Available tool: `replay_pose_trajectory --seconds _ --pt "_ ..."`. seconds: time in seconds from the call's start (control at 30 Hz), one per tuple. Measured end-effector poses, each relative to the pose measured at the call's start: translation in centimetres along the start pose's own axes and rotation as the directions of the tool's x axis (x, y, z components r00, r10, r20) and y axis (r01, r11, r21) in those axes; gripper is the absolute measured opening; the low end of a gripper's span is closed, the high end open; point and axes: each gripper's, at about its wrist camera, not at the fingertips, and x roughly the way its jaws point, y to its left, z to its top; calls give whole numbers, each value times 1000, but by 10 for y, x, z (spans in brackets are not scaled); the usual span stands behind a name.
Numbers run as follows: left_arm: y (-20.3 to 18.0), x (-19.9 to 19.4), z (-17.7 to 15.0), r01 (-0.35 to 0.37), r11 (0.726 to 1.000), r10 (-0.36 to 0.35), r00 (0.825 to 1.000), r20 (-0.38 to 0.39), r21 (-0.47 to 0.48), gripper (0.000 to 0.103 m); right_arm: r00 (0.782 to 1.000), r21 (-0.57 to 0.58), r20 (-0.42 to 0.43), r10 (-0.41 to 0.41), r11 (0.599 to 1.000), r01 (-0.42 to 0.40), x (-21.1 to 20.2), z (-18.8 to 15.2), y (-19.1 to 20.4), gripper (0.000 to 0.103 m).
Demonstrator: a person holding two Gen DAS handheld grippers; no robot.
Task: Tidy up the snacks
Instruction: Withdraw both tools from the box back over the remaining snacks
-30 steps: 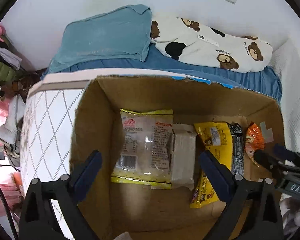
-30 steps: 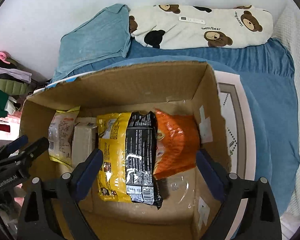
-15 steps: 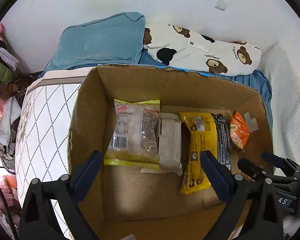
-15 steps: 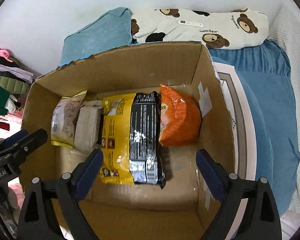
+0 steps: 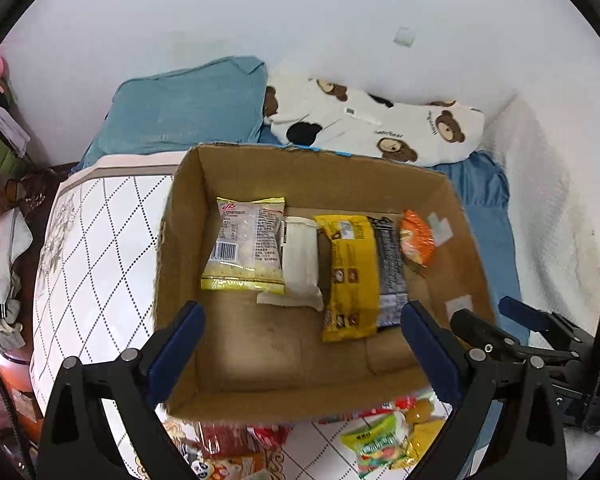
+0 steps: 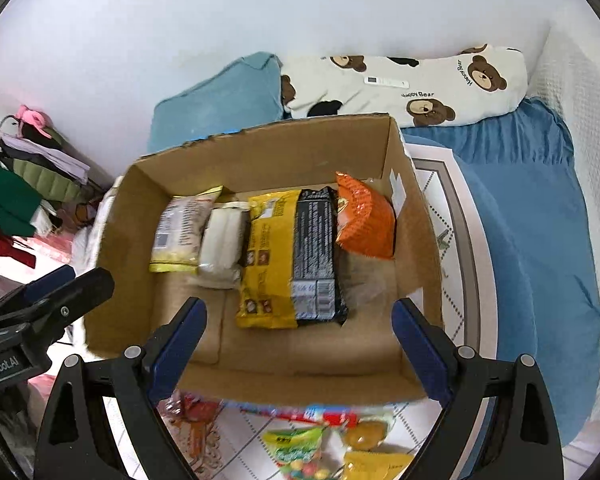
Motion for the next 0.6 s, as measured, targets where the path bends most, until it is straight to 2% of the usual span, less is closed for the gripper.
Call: replay_pose_trajectory --seconds 0.17,0.27,0.37,0.43,0.5,0.57,0.6 --pt "4 -29 -31 15 1000 -15 999 30 18 100 998 30 -1 62 998 -62 -21 -34 -2 96" --pt "16 -35 -62 -13 1000 13 1000 28 1 100 997 35 -10 79 996 -79 -25 -67 -3 96" --pt "34 -24 -101 -51 997 50 998 -28 -53 100 995 50 -42 89 995 -87 -16 -97 -5 96" --pt "57 -7 -132 -70 986 55 993 -102 -149 100 990 77 -81 113 991 -106 -3 -123 -7 96" --pt "85 20 -164 -82 958 28 981 -194 -274 100 986 95 -100 131 988 -122 10 -143 -8 96" --pt "109 47 -195 -89 913 -15 968 -252 -398 99 985 98 -118 122 989 -110 22 -156 -8 93" --pt "123 65 -211 -110 877 -36 955 -293 -467 94 987 103 -126 104 991 -91 31 -166 -9 89"
